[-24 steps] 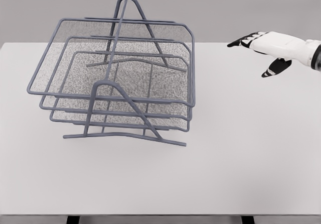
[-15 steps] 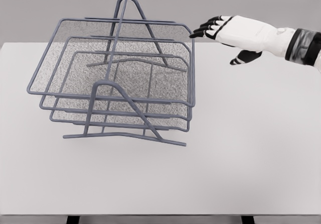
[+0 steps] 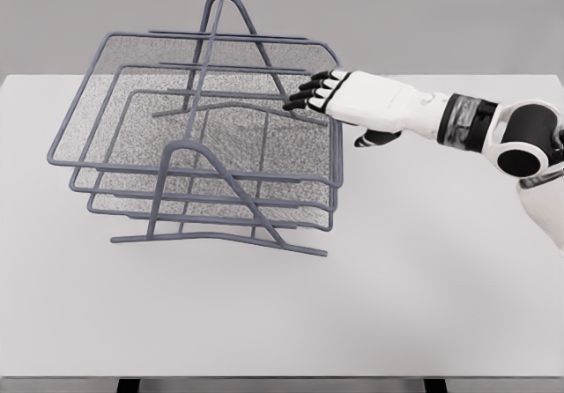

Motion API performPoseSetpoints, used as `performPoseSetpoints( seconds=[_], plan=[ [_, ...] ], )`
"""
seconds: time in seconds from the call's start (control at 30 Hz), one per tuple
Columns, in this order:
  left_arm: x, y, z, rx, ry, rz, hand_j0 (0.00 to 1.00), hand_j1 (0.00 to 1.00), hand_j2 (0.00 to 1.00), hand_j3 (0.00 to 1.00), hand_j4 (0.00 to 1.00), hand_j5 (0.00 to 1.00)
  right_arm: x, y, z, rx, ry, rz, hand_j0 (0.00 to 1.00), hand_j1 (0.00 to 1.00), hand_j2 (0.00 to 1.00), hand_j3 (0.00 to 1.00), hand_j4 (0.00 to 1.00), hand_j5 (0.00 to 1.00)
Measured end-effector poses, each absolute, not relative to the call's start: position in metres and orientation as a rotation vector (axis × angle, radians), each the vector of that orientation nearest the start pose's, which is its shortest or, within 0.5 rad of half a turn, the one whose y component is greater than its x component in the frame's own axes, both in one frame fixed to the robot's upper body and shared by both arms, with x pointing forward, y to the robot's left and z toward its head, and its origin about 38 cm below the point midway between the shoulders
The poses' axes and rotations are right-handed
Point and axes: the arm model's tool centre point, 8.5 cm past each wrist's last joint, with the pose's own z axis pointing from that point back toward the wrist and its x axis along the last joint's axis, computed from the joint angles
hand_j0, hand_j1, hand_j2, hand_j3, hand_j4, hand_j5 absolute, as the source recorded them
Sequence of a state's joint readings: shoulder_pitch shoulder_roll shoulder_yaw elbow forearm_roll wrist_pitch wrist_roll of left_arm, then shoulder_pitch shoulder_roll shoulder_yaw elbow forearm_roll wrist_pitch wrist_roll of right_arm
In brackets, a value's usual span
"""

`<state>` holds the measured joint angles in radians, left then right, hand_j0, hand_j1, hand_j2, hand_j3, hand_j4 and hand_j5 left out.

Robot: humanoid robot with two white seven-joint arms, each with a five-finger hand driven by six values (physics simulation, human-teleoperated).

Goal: Pull out the upper folder box with right arm

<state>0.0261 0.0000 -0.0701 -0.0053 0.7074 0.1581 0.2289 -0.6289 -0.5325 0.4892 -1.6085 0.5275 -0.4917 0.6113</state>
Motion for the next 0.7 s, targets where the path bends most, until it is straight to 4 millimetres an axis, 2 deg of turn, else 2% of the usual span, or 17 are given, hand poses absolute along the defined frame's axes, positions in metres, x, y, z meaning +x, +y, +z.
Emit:
performPoseSetpoints(
  seconds=[0.03,0.23,0.47,0.7],
  plan=[
    [-0.040,0.277,-0.257,0.260,0.218,0.625,1.00,1.00,1.00,1.00,1.00,1.00,0.433,-0.191,0.240,0.554,2.227,-2.779,1.00,1.00,1.00,1.00,1.00,1.00],
    [-0.041,0.277,-0.257,0.260,0.218,0.625,1.00,1.00,1.00,1.00,1.00,1.00,0.430,-0.202,0.235,0.543,2.227,-2.788,1.00,1.00,1.00,1.00,1.00,1.00],
    [-0.041,0.277,-0.257,0.260,0.218,0.624,1.00,1.00,1.00,1.00,1.00,1.00,0.424,-0.234,0.237,0.543,2.239,-2.825,1.00,1.00,1.00,1.00,1.00,1.00],
    [-0.041,0.277,-0.257,0.261,0.219,0.624,1.00,1.00,1.00,1.00,1.00,1.00,0.409,-0.274,0.218,0.504,2.447,-2.818,1.00,1.00,1.00,1.00,1.00,1.00]
  ],
)
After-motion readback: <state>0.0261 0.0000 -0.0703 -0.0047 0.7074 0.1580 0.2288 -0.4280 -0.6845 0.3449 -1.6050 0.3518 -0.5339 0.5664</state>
